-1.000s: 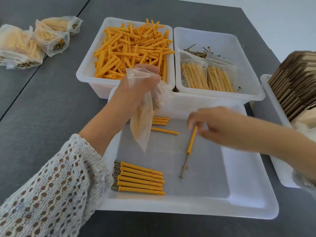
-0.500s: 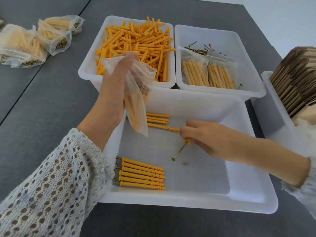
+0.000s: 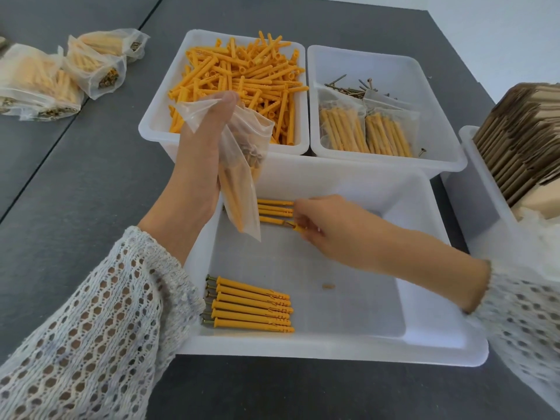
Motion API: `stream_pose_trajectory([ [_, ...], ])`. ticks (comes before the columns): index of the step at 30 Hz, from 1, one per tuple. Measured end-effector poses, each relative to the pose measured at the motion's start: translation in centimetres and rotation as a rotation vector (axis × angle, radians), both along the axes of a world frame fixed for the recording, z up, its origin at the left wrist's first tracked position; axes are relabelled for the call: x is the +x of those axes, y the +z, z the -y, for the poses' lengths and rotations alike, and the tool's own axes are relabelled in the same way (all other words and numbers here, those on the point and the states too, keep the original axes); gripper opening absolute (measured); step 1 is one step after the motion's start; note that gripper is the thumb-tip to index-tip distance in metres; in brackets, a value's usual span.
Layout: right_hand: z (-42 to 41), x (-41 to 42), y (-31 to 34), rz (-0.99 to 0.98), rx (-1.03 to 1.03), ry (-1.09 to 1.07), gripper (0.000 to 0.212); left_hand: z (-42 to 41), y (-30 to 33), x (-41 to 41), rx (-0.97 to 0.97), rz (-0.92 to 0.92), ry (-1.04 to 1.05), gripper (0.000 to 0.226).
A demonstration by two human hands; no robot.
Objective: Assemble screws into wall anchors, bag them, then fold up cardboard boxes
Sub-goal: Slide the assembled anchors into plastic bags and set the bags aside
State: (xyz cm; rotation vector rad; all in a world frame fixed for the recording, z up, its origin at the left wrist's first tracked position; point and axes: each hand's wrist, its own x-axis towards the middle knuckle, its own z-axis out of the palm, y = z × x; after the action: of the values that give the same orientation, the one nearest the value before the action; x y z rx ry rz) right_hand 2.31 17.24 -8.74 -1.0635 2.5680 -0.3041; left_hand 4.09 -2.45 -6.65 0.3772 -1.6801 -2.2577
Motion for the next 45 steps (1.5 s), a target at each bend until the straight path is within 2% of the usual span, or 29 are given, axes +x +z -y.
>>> stream_pose_trajectory([
  [4, 3.0, 0.6, -1.7, -0.206, 0.164, 0.110, 0.020, 0.2, -0.1, -0.2, -0.005, -0.006, -0.008, 0.052],
  [8, 4.6, 0.9, -2.7, -0.323, 0.188, 0.183, 0.044, 0.1, -0.2, -0.2, -0.010, -0.012, -0.004, 0.059],
  [13, 4.8, 1.3, -3.1, -0.347, 0.168, 0.104, 0.042, 0.0, -0.2, -0.2, -0.016, -0.025, -0.010, 0.063],
  [17, 4.3, 1.4, -3.0, -0.300, 0.199, 0.022, 0.043, 0.2, -0.3, -0.2, -0.022, -0.024, -0.019, 0.052],
  [24, 3.6, 1.3, -2.7, -0.352, 0.360, 0.085, 0.028, 0.1, -0.3, -0.2, -0.025, -0.023, -0.018, 0.047],
  [28, 2.2, 1.9, -3.1, -0.302, 0.500, 0.093, 0.007, 0.1, -0.2, -0.2, -0.022, -0.038, -0.023, 0.047],
  [29, 1.6, 2.1, -3.1, -0.281, 0.518, 0.094, 0.006, 0.1, -0.2, -0.2, -0.028, -0.035, -0.029, 0.047],
  [32, -0.8, 2.3, -2.8, -0.209, 0.513, 0.089, 0.022, -0.1, -0.3, -0.2, -0.071, -0.016, -0.054, 0.050],
  [35, -2.6, 1.6, -0.8, 0.011, 0.284, -0.009, 0.017, -0.2, -0.2, -0.1, -0.116, -0.012, -0.098, 0.043],
  [38, -3.8, 0.1, 2.4, 0.119, -0.140, -0.188, 0.014, -0.4, -0.2, -0.2, -0.157, -0.022, -0.179, 0.034],
  [40, -3.9, -0.8, 5.0, 0.122, -0.492, -0.291, 0.013, -0.7, -0.2, -0.2, -0.189, -0.025, -0.225, 0.035],
  [42, -3.3, -1.4, 7.4, 0.049, -0.783, -0.282, 0.015, -1.0, -0.2, -0.2, -0.233, -0.030, -0.262, 0.036],
  [45, -1.4, -1.9, 9.6, -0.056, -1.046, -0.206, 0.009, -1.1, -0.4, -0.2, -0.256, -0.041, -0.322, 0.037],
])
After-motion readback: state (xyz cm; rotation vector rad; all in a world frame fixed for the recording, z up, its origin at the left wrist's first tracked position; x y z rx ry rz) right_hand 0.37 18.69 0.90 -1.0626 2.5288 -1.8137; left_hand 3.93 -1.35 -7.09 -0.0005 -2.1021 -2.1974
